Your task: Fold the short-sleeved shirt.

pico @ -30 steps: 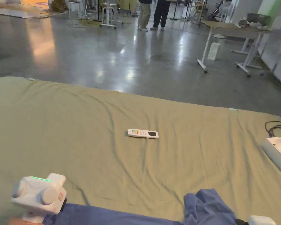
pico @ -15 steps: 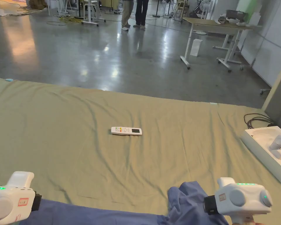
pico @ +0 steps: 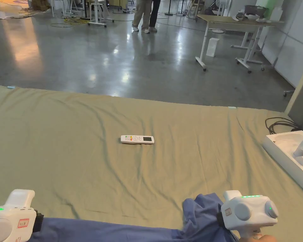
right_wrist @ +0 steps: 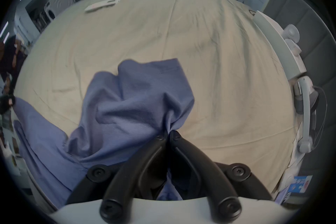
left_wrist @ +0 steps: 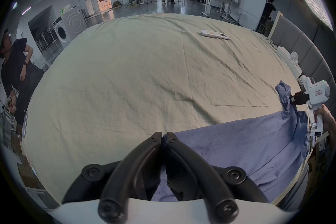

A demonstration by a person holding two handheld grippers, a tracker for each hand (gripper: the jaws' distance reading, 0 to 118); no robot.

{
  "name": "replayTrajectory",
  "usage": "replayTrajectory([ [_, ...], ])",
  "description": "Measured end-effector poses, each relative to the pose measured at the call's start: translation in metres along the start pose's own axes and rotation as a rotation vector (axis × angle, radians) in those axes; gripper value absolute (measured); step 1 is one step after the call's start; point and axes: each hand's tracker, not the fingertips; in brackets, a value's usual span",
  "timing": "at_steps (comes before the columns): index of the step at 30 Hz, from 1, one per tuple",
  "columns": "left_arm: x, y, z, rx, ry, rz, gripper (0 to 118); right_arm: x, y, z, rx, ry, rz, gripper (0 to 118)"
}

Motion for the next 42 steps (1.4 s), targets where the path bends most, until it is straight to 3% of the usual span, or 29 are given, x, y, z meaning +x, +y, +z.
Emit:
replayTrajectory([
  [2,-0.002,-0.001,0.004,0.005,-0.005,0.007,6,0.008,-0.003,0.016,0.049,0.038,-0.056,0],
  [7,-0.008,-0.001,0.027,0.048,-0.006,0.014,6,0.017,-0.016,0.075,0.156,0.103,-0.095,0],
  [18,-0.028,-0.04,0.094,0.111,-0.091,0.079,6,0.016,-0.085,0.183,0.286,0.133,-0.03,0],
  [25,-0.045,-0.083,0.128,0.108,-0.135,0.124,6,0.022,-0.147,0.22,0.303,0.131,-0.052,0],
  [31,-0.045,-0.125,0.136,0.054,-0.145,0.136,6,0.021,-0.198,0.216,0.228,0.102,-0.04,0],
  [42,-0.032,-0.173,0.091,-0.149,-0.051,0.029,6,0.006,-0.255,0.141,0.02,0.007,0.012,0],
])
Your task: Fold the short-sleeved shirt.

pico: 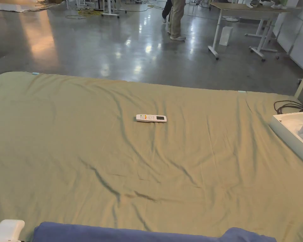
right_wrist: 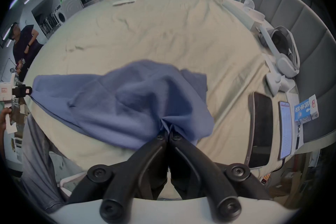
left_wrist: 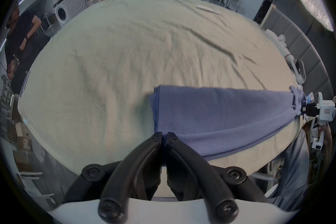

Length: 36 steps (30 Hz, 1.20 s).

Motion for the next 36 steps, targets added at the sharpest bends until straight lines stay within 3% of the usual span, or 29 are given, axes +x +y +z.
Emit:
replayTrajectory([
  [7,-0.008,-0.001,-0.017,0.001,0.033,-0.008,8,-0.003,-0.003,-0.009,0.009,-0.027,-0.016,2],
  [8,-0.009,0.0,-0.017,0.002,0.034,0.003,10,-0.004,-0.002,-0.008,0.011,-0.031,-0.013,10],
  [9,-0.01,0.001,-0.014,0.008,0.038,0.015,18,-0.005,0.0,-0.003,0.011,-0.042,-0.011,28],
  [11,-0.007,0.003,-0.004,0.065,0.056,0.035,47,-0.007,0.003,0.012,0.051,-0.087,-0.008,55],
  [12,-0.004,0.006,0.003,0.101,0.08,0.031,52,-0.008,0.006,0.021,0.095,-0.109,-0.011,58],
  [15,0.007,0.018,0.026,0.225,0.08,0.024,52,-0.009,0.021,0.053,0.238,-0.14,-0.044,67],
  [20,0.044,0.048,0.061,0.465,0.072,-0.019,52,-0.026,0.058,0.096,0.545,-0.136,-0.085,67],
  [26,0.108,0.08,0.089,0.713,0.088,-0.089,52,-0.076,0.1,0.111,0.813,-0.119,-0.081,66],
  [28,0.128,0.086,0.095,0.768,0.078,-0.1,43,-0.092,0.107,0.112,0.874,-0.107,-0.07,62],
  [31,0.149,0.093,0.102,0.822,0.087,-0.093,20,-0.111,0.114,0.112,0.926,-0.101,-0.062,36],
  [34,0.164,0.094,0.106,0.869,0.082,-0.082,8,-0.123,0.119,0.11,0.946,-0.122,-0.052,6],
  [36,0.167,0.096,0.108,0.887,0.083,-0.086,3,-0.125,0.119,0.11,0.96,-0.122,-0.055,0],
])
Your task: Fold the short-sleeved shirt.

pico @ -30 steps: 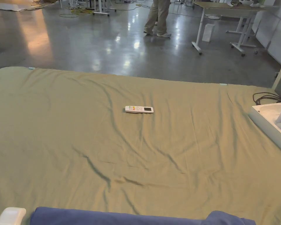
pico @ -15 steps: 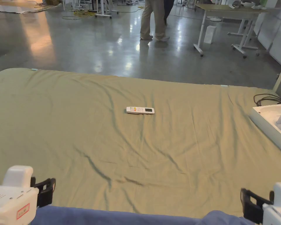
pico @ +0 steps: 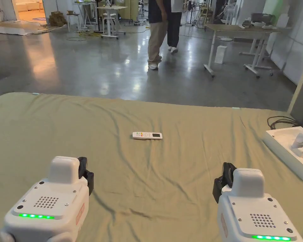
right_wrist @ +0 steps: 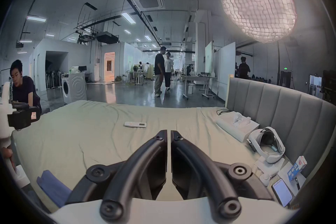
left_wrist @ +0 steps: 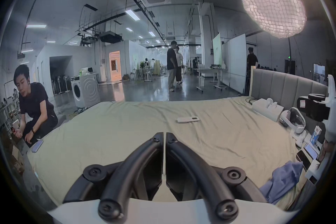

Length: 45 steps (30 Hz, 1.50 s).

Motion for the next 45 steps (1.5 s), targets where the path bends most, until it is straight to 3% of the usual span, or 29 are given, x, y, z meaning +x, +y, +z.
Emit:
replayTrajectory([
  [14,-0.014,-0.001,-0.004,-0.033,0.002,0.031,3,0.005,0.003,-0.002,0.007,0.017,-0.016,0],
  [26,-0.079,-0.011,-0.015,-0.274,-0.086,0.115,3,0.007,0.001,-0.006,-0.041,0.04,-0.009,0],
  [27,-0.086,-0.012,-0.015,-0.313,-0.108,0.132,5,0.006,0.0,-0.008,-0.049,0.046,-0.007,0],
  [28,-0.095,-0.015,-0.018,-0.369,-0.14,0.152,15,0.006,-0.002,-0.009,-0.059,0.054,-0.004,0],
  [30,-0.112,-0.025,-0.02,-0.454,-0.168,0.167,63,0.005,-0.007,-0.011,-0.078,0.064,0.007,0],
  [36,-0.169,-0.071,-0.019,-0.631,-0.191,0.193,66,0.003,-0.023,-0.013,-0.133,0.089,0.027,0],
  [45,-0.241,-0.16,-0.046,-0.861,-0.376,0.507,66,0.0,-0.041,-0.014,-0.2,0.095,0.041,0],
])
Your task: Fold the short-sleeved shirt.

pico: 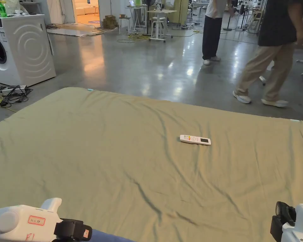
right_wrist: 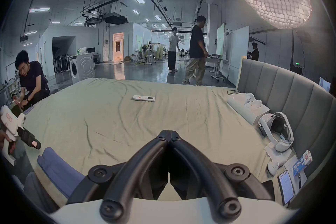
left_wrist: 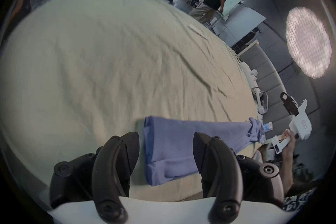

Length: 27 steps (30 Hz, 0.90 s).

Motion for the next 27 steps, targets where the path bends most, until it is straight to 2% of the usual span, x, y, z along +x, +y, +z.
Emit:
replayTrajectory([
  [5,-0.059,0.007,-0.023,-0.051,0.026,0.081,66,-0.003,-0.003,0.0,-0.019,0.005,0.023,0],
  [8,-0.056,0.001,-0.022,-0.016,-0.074,0.166,66,-0.007,-0.005,0.0,-0.029,0.007,0.036,0],
  [12,-0.051,-0.007,-0.025,-0.042,-0.148,0.206,66,-0.011,-0.007,-0.001,-0.041,0.016,0.036,0],
  [18,-0.044,-0.021,-0.031,-0.066,-0.343,0.349,66,-0.017,-0.012,-0.002,-0.054,0.031,0.028,0],
  [25,-0.016,-0.029,-0.046,-0.094,-0.37,0.288,65,-0.019,-0.017,-0.004,-0.075,0.039,0.025,0],
  [27,-0.028,-0.028,-0.044,-0.094,-0.358,0.279,65,-0.019,-0.018,-0.004,-0.08,0.039,0.025,0],
])
